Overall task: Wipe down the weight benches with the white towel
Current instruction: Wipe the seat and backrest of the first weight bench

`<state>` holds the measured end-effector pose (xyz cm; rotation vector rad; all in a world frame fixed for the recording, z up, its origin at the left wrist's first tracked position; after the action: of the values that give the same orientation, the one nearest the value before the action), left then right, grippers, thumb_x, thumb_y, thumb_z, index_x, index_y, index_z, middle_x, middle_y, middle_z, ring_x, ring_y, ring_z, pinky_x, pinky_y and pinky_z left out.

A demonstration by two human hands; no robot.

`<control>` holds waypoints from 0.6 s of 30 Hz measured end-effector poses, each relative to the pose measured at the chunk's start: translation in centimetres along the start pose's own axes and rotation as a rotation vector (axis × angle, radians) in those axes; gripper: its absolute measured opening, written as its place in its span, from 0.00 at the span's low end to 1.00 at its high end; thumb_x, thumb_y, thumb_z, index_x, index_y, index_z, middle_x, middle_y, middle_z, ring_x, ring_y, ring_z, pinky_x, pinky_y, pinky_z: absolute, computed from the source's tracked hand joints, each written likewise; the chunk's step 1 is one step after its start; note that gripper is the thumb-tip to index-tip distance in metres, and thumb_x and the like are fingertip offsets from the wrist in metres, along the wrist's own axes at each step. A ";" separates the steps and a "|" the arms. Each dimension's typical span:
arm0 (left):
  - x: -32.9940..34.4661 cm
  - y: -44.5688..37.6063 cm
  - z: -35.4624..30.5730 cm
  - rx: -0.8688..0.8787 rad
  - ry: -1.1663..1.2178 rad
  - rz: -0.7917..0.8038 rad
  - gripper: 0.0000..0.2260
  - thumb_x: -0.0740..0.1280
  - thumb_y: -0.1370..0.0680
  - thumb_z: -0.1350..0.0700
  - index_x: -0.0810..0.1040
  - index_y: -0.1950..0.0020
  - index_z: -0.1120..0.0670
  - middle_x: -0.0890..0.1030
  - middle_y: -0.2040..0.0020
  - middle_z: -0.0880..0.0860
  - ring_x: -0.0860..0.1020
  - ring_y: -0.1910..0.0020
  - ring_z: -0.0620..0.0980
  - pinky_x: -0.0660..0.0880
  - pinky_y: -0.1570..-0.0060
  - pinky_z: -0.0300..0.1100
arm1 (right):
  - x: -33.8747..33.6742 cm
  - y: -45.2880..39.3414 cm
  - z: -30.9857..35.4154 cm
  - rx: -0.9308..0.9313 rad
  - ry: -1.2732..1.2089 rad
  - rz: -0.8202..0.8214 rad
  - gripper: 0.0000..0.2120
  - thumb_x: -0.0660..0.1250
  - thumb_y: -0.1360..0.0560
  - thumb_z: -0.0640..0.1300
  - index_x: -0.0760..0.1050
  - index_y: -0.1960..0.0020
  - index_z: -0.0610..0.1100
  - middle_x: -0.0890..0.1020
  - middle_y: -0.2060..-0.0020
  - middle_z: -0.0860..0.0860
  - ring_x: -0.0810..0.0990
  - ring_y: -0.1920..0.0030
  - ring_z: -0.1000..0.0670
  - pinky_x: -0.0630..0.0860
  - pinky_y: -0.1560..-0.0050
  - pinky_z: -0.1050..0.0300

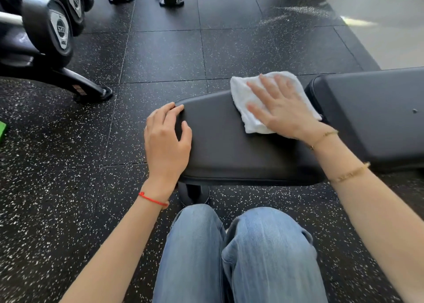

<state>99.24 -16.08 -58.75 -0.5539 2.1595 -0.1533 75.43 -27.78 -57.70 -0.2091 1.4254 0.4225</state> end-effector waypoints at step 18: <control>-1.4 1.2 2.1 0.193 0.157 0.117 0.15 0.60 0.19 0.66 0.78 0.34 0.60 0.76 0.32 0.55 0.68 0.27 0.54 0.58 0.25 0.38 | 2.6 8.1 7.7 -0.210 0.116 -0.124 0.30 0.43 0.20 0.66 0.45 0.20 0.59 0.50 0.20 0.50 0.45 0.21 0.40 0.41 0.23 0.39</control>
<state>101.20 -14.25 -59.34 -0.3128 2.2912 -0.3475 79.37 -16.99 -58.25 -0.4963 1.4718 0.4642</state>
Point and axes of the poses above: each hand's wrist, its own y-axis away from the middle knuckle, its own x-axis out of the palm, z = x × y, the point moved 3 cm from there along -y, towards the middle knuckle
